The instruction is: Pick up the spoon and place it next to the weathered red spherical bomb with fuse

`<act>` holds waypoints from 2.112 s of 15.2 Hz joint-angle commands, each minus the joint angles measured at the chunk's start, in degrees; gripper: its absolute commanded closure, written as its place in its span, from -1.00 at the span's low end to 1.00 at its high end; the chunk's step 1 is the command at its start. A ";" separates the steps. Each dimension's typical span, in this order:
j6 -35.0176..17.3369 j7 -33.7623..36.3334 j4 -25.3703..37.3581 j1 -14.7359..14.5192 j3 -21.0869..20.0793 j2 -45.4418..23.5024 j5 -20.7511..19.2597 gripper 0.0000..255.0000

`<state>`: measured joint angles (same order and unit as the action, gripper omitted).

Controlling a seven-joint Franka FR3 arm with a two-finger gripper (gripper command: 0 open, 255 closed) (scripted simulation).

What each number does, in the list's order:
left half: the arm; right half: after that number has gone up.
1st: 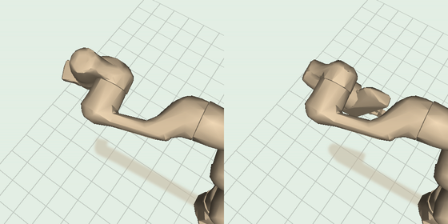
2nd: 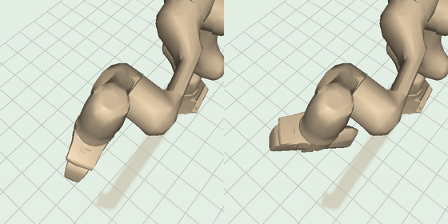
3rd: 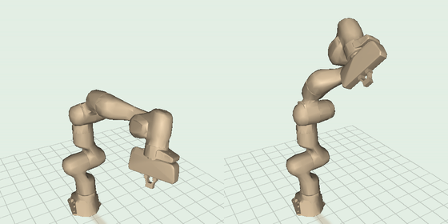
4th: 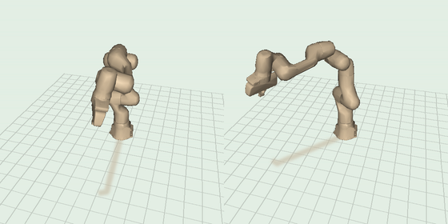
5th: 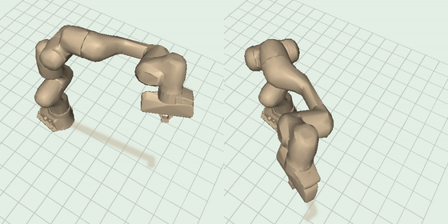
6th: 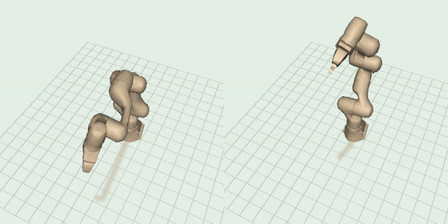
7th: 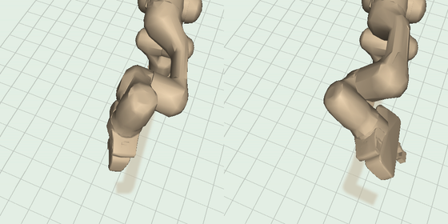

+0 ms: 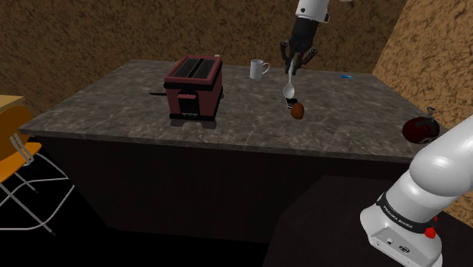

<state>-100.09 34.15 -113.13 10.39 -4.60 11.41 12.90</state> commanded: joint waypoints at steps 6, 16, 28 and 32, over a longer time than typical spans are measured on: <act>2.21 -8.87 -6.68 3.76 5.79 7.01 -1.72 1.00; 5.83 -21.66 -10.14 9.41 14.99 11.91 -6.67 1.00; 9.28 -38.35 -5.96 15.60 27.19 9.51 -12.76 1.00; 10.16 -44.43 -2.58 17.32 31.49 6.53 -13.88 1.00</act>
<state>-90.26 -8.76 -116.33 27.25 25.90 18.34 -0.64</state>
